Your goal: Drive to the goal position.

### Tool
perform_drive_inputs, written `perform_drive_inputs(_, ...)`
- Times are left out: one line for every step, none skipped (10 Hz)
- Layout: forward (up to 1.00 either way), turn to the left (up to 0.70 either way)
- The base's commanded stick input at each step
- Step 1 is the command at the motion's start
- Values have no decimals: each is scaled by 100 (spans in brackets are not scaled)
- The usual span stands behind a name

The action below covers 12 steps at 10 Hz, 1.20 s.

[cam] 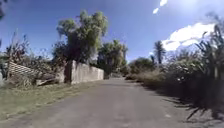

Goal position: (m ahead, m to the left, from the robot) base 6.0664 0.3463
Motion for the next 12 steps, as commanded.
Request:
perform_drive_inputs(100,0)
perform_drive_inputs(100,0)
perform_drive_inputs(100,0)
perform_drive_inputs(100,0)
perform_drive_inputs(100,0)
perform_drive_inputs(100,0)
perform_drive_inputs(100,0)
perform_drive_inputs(100,0)
perform_drive_inputs(100,0)
perform_drive_inputs(100,0)
perform_drive_inputs(100,0)
perform_drive_inputs(100,0)
